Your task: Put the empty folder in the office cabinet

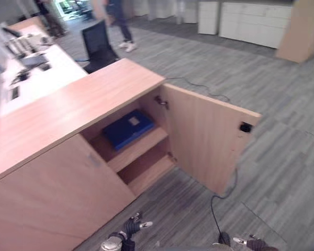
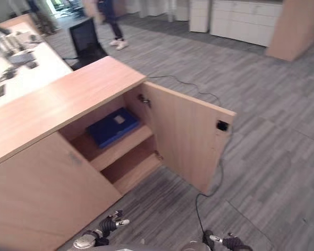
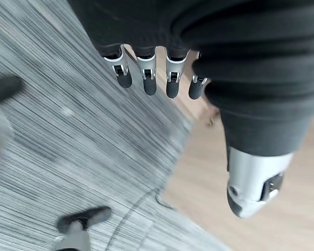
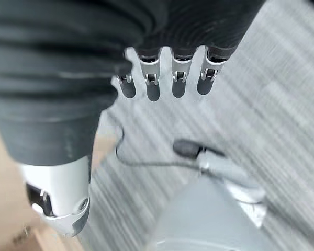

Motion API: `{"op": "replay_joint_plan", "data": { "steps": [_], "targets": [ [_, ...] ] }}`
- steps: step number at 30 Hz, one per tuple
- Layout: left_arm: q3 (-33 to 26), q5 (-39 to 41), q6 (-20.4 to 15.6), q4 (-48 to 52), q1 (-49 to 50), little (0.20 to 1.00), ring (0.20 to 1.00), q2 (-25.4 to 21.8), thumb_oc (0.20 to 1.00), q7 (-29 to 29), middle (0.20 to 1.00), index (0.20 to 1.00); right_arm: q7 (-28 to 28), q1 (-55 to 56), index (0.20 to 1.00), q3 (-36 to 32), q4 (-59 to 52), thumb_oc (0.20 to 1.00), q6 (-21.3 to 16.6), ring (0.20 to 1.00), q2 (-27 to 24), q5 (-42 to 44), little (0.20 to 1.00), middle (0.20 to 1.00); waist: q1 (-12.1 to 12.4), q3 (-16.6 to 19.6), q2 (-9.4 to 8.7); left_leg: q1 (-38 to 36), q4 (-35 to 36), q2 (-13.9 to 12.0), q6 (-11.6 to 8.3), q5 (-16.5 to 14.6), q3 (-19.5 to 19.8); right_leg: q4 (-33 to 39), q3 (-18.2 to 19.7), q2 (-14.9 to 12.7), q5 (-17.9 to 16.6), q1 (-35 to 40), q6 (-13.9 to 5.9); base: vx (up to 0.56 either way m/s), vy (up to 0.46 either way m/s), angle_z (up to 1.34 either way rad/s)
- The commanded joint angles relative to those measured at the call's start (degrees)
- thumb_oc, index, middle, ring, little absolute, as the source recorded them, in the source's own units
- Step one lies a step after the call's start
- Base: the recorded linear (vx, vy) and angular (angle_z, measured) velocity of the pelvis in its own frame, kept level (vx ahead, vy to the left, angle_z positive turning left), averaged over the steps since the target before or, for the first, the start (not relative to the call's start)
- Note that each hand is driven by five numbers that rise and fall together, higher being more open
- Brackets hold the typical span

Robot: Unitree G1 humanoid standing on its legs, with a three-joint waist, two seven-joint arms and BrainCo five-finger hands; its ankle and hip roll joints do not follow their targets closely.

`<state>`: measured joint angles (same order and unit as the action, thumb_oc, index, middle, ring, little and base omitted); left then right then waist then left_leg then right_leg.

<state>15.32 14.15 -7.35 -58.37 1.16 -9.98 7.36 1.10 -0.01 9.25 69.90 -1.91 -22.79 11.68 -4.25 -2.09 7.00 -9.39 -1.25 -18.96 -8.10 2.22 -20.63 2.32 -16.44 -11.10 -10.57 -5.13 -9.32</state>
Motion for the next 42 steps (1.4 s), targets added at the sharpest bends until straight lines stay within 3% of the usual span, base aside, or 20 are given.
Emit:
{"op": "replay_joint_plan", "data": {
  "steps": [1, 2, 3, 5, 6, 7, 8, 11, 14, 22, 27, 35, 42],
  "targets": [
    [-0.98, -1.28, -1.54, -0.30, -2.45, 1.000, 1.000, -4.71, 1.000, -1.62, 1.000, 1.000, -0.08, -3.64, 1.000, 1.71, 1.68, 1.000, -1.15, 1.000, 4.20, -1.67, 1.000, 1.000, 0.18, -1.95, -3.28, 0.59, -6.70, 0.97, -4.19, 2.49, 1.66, 1.29, -0.94, 0.68, 7.23, 5.15, -0.14, 0.08, -0.143, -0.83],
    [-0.97, -1.08, -1.37, -0.75, -2.86, 1.000, 1.000, -4.65, 1.000, -1.98, 1.000, 1.000, -0.30, -3.69, 1.000, 1.60, 1.67, 1.000, -1.23, 1.000, 3.85, -1.10, 1.000, 1.000, 0.35, -2.69, -3.10, 2.47, -10.94, -0.50, -4.85, 6.09, 3.17, 1.58, -0.56, 1.74, 8.25, 6.24, 0.59, 0.07, -0.133, -0.81],
    [-1.32, -0.71, -1.31, -1.45, -3.27, 1.000, 1.000, -4.37, 1.000, -2.20, 1.000, 1.000, -0.43, -3.86, 1.000, 1.41, 1.68, 1.000, -1.29, 1.000, 3.63, -0.70, 1.000, 1.000, 0.02, -2.81, -3.27, 3.33, -12.54, -1.06, -4.95, 7.77, 3.52, 1.87, -0.46, 2.14, 8.49, 6.63, 1.35, 0.14, -0.185, -0.73],
    [-2.27, -0.26, -1.32, -2.69, -3.28, 1.000, 1.000, -4.09, 1.000, -2.70, 1.000, 1.000, -0.66, -4.10, 1.000, 1.00, 1.45, 1.000, -1.39, 1.000, 2.71, 0.04, 1.000, 1.000, -0.33, -3.60, -3.71, 3.58, -16.27, -1.39, -4.79, 9.09, 5.55, 2.18, 0.86, 2.92, 9.59, 7.89, 2.35, 0.18, -0.164, -0.48],
    [-2.18, -0.22, -1.45, -3.77, -3.17, 1.000, 1.000, -3.60, 1.000, -3.07, 1.000, 1.000, -0.73, -4.24, 1.000, 0.80, 1.67, 1.000, -1.23, 1.000, 2.30, 0.71, 1.000, 1.000, -0.07, -3.75, -4.12, 4.57, -16.89, -0.06, -3.97, 8.89, 7.95, 2.28, 2.59, 3.02, 10.31, 8.46, 2.68, 0.20, -0.111, -0.53],
    [-1.88, -0.48, -1.54, -4.29, -3.10, 1.000, 1.000, -3.35, 1.000, -3.11, 1.000, 1.000, -0.82, -4.20, 1.000, 0.53, 1.63, 1.000, -1.28, 1.000, 2.00, 1.07, 1.000, 1.000, 0.65, -3.64, -4.40, 6.06, -16.08, 2.11, -3.11, 7.06, 10.71, 2.38, 3.72, 2.95, 10.83, 8.90, 2.59, 0.15, -0.065, -0.69],
    [-1.87, -0.48, -1.55, -4.31, -3.13, 1.000, 1.000, -3.36, 1.000, -3.11, 1.000, 1.000, -0.82, -4.21, 1.000, 0.52, 1.62, 1.000, -1.28, 1.000, 2.00, 1.07, 1.000, 1.000, 0.63, -3.50, -4.50, 6.24, -15.96, 2.26, -3.03, 7.23, 10.71, 2.42, 3.69, 2.82, 10.70, 8.72, 2.57, 0.12, -0.033, -0.82],
    [-1.48, -0.47, -1.63, -5.42, -3.09, 1.000, 1.000, -2.97, 1.000, -3.25, 1.000, 1.000, -1.18, -4.09, 1.000, -0.19, 2.05, 1.000, -1.65, 1.000, 1.50, 1.97, 1.000, 1.000, 2.31, -3.31, -4.85, 8.23, -8.49, 7.11, -1.40, 1.02, 16.38, 2.58, 5.40, 2.74, 12.19, 10.35, 2.10, 0.18, -0.013, -0.38],
    [-0.70, -1.81, -1.71, -6.79, -3.29, 1.000, 1.000, -3.35, 1.000, -3.24, 1.000, 1.000, -1.48, -4.27, 1.000, -0.37, 2.10, 1.000, -1.91, 1.000, 1.54, 2.53, 1.000, 1.000, 3.65, -3.75, -5.25, 9.99, -3.41, 10.34, -0.98, -0.53, 19.95, 2.25, 6.85, 3.32, 12.99, 11.96, 2.05, 0.14, -0.032, 0.40],
    [-1.59, -4.74, -1.62, -9.15, -1.50, 1.000, 1.000, -5.31, 1.000, -3.23, 1.000, 1.000, -1.10, -4.66, 1.000, -0.87, 1.85, 1.000, -2.20, 1.000, 1.68, 3.03, 1.000, 1.000, 4.04, -0.95, -5.38, 3.04, 4.99, 11.03, 0.28, -0.81, 19.60, 2.07, 7.11, 3.19, 12.57, 13.78, 1.41, 0.11, 0.049, -0.18],
    [-1.61, -5.68, -1.67, -9.07, -1.26, 1.000, 1.000, -7.04, 1.000, -3.36, 1.000, 1.000, -1.24, -8.19, 1.000, -1.34, 0.80, 1.000, -2.37, 1.000, -0.61, 4.13, 1.000, 1.000, 5.21, 0.05, -6.17, 2.43, 5.87, 11.65, 0.92, -1.32, 20.10, 2.19, 6.47, 2.68, 12.46, 14.23, 0.75, 0.04, 0.055, 0.08],
    [0.16, -6.98, -1.72, -8.29, -0.05, 1.000, 1.000, -9.09, 1.000, -2.50, 1.000, 1.000, -1.80, -20.20, 1.000, 0.38, 0.26, 1.000, -2.43, 1.000, -6.61, 4.58, 1.000, 1.000, 8.56, 0.83, -8.06, 2.36, 5.92, 12.52, 1.80, -2.24, 21.68, 2.06, 5.44, 1.83, 12.35, 14.98, 0.07, 0.02, 0.063, 0.19],
    [0.52, -5.56, -1.74, -7.85, 1.01, 1.000, 1.000, -9.20, 1.000, -2.18, 1.000, 1.000, -2.80, -29.74, 1.000, 2.62, 0.49, 1.000, -3.03, 1.000, -7.72, 5.82, 1.000, 1.000, 11.93, 0.57, -9.27, 2.88, 5.90, 13.15, 2.46, -2.86, 21.06, 2.15, 4.56, 1.27, 11.33, 14.18, -1.02, 0.01, 0.074, 0.02]
  ]
}}
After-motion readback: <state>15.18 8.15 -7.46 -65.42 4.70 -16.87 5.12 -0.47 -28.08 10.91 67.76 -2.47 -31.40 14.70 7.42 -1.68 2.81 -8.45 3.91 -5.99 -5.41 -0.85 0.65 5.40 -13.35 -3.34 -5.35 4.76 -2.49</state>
